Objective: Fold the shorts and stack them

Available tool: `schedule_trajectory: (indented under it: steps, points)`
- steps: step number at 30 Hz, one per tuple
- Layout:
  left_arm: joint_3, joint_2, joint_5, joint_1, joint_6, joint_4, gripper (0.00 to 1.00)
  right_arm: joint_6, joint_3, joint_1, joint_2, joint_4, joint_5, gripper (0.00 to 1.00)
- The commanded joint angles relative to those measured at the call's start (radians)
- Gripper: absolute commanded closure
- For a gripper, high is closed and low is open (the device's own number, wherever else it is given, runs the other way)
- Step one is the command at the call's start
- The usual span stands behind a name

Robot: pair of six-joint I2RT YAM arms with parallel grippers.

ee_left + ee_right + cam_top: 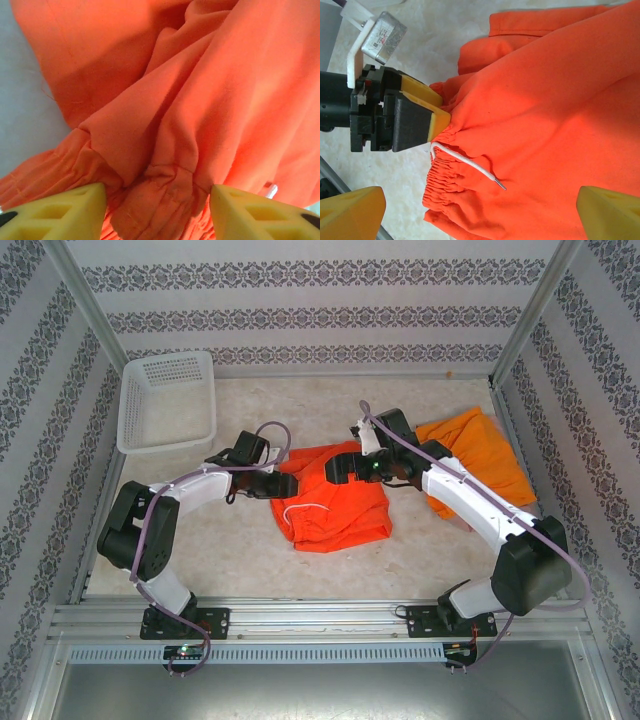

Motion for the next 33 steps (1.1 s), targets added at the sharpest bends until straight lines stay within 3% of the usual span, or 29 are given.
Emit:
schedule_trajectory:
  steps: [1, 3, 14, 21, 29, 33]
  points:
    - [0.023, -0.002, -0.071, -0.011, 0.038, -0.060, 0.36, 0.014, -0.020, -0.009, 0.008, 0.012, -0.003, 0.02]
    - [0.024, -0.005, -0.074, -0.010, 0.043, -0.065, 0.36, 0.012, -0.022, -0.009, 0.010, 0.012, -0.005, 0.02]
    - [-0.001, 0.036, 0.027, -0.028, 0.025, -0.012, 0.61, 0.019, -0.037, -0.011, 0.035, 0.021, -0.006, 0.02]
    - [0.036, 0.027, 0.027, -0.029, 0.028, -0.045, 0.99, 0.020, -0.048, -0.016, 0.047, 0.024, 0.004, 0.02]
    - [0.258, -0.092, -0.066, -0.025, 0.110, -0.264, 1.00, 0.025, -0.073, -0.031, 0.021, 0.042, 0.057, 0.02]
    - [0.290, -0.087, -0.096, 0.008, 0.140, -0.313, 1.00, 0.069, -0.118, -0.027, 0.041, 0.091, 0.052, 0.02]
